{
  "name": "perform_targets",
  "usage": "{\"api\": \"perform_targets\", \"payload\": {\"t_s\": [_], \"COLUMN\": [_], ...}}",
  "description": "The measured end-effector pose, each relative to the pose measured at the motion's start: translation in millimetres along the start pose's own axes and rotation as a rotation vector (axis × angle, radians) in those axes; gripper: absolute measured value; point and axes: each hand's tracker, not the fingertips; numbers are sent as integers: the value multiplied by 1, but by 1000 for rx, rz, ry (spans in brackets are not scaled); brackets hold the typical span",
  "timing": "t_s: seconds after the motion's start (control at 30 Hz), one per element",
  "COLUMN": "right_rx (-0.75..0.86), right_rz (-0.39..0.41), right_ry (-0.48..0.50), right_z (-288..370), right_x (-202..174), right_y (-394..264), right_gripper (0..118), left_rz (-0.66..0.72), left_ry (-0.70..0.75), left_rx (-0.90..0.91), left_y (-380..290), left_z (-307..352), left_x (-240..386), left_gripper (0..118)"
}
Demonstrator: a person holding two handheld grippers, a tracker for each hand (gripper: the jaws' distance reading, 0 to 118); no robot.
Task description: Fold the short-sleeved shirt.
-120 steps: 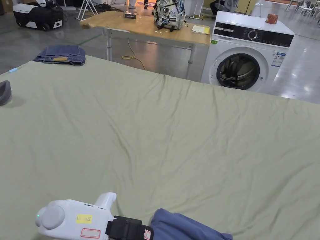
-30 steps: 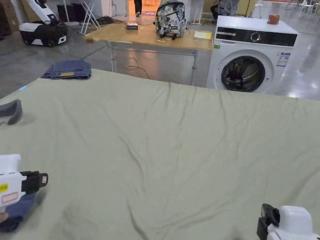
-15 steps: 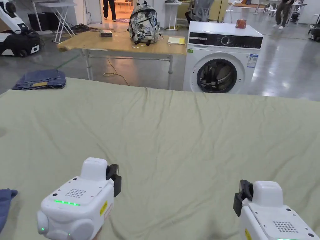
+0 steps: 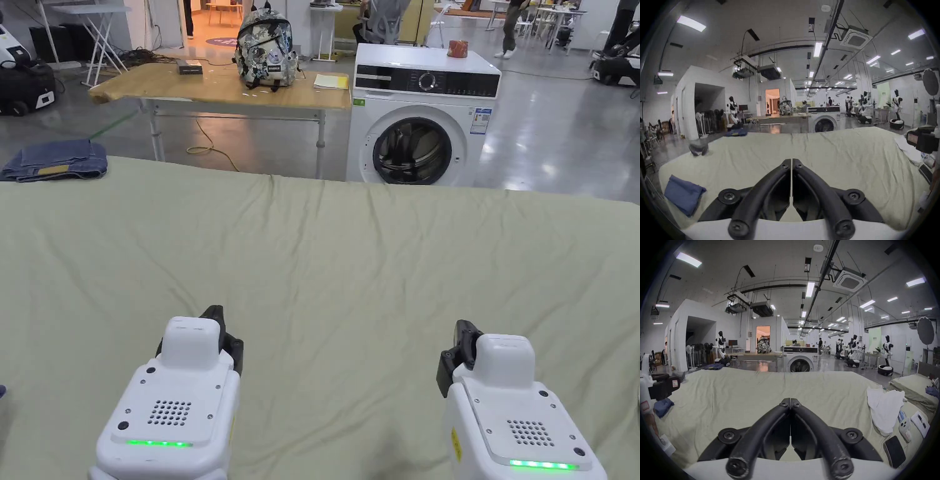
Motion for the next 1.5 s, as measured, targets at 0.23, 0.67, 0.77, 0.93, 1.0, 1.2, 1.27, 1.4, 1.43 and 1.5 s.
{"api": "perform_targets", "payload": {"t_s": [0.23,0.67,0.77,0.93,1.0,1.2,1.27,1.4,1.43,1.5], "right_rx": [42,60,67,75,77,71,86,75,65,42], "right_rz": [13,21,20,22,-2,-40,-40,-55,-59,-106], "right_ry": [1,-18,-34,-50,-42,-19,-2,-19,-25,-12], "right_z": [1,0,-1,-2,-2,-4,-4,-8,-9,-12], "right_x": [1,2,3,4,7,12,12,10,10,13], "right_y": [6,7,7,8,9,15,16,22,24,26], "right_gripper": [0,79,90,101,101,101,101,101,101,101], "left_rz": [2,-2,-15,-13,-9,-5,-4,28,32,39], "left_ry": [20,55,42,30,32,44,48,42,38,33], "left_rx": [38,73,83,114,115,99,96,65,61,62], "left_y": [2,13,12,11,12,11,11,15,15,16], "left_z": [6,5,5,6,5,-2,-3,-8,-8,-8], "left_x": [-15,-21,-20,-19,-19,-19,-20,-27,-29,-31], "left_gripper": [0,68,75,78,82,82,82,82,82,82]}}
